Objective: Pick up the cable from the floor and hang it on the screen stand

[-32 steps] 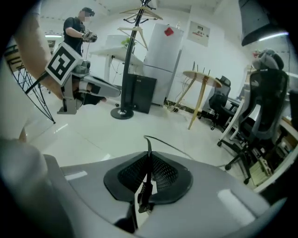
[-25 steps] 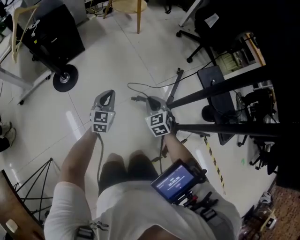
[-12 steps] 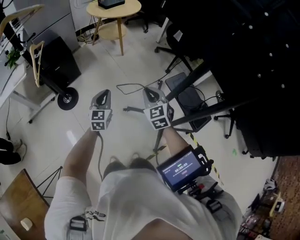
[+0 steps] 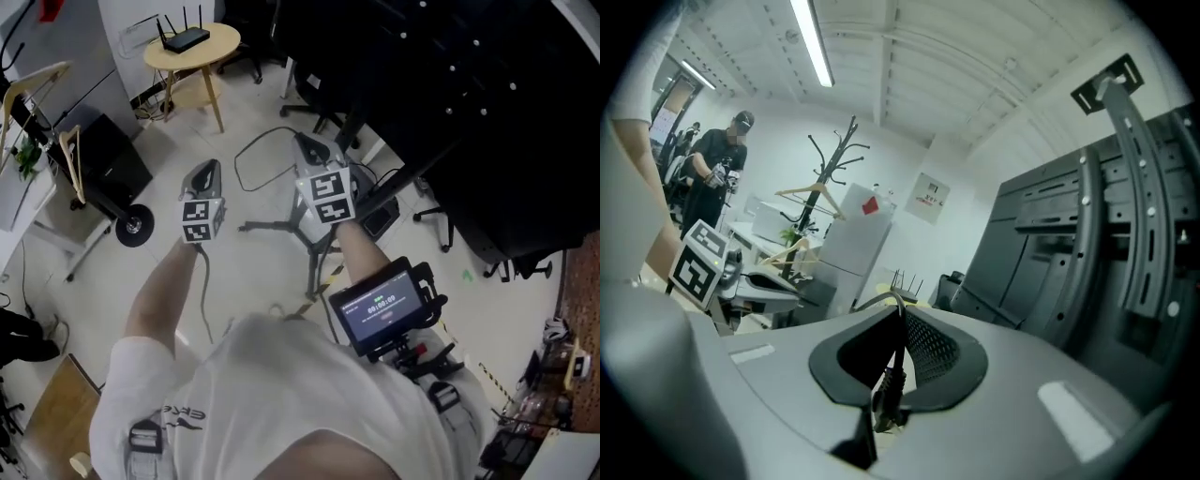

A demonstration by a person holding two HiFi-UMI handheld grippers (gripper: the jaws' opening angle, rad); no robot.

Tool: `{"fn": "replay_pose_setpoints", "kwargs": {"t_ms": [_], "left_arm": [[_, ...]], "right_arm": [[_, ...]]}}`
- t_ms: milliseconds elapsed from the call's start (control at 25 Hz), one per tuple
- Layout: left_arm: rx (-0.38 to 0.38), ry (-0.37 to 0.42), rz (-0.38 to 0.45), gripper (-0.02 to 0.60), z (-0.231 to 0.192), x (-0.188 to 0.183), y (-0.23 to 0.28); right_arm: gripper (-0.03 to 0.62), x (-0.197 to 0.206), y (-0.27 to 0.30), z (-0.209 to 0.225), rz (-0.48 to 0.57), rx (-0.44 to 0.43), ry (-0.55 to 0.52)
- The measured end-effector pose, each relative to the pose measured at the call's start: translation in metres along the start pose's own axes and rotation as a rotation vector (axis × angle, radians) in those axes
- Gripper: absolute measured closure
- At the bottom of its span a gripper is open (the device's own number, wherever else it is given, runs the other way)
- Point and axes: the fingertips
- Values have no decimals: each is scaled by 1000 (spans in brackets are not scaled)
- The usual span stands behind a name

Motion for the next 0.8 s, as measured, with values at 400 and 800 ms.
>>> {"fn": "replay_pose_setpoints", "kwargs": {"t_ms": [400, 800], "left_arm": [[129, 51, 20, 577, 62, -24, 19], [207, 145, -121, 466, 123, 29, 40]], "right_arm": [[557, -50, -54, 78, 65, 154, -10], [557, -61, -110, 122, 82, 204, 6]]}}
Point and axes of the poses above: the fingertips, and each gripper's own axes: y forward along the fingers, z to its right, x out of its underside, and after that the axes turned 13 degrees about -y, right-handed
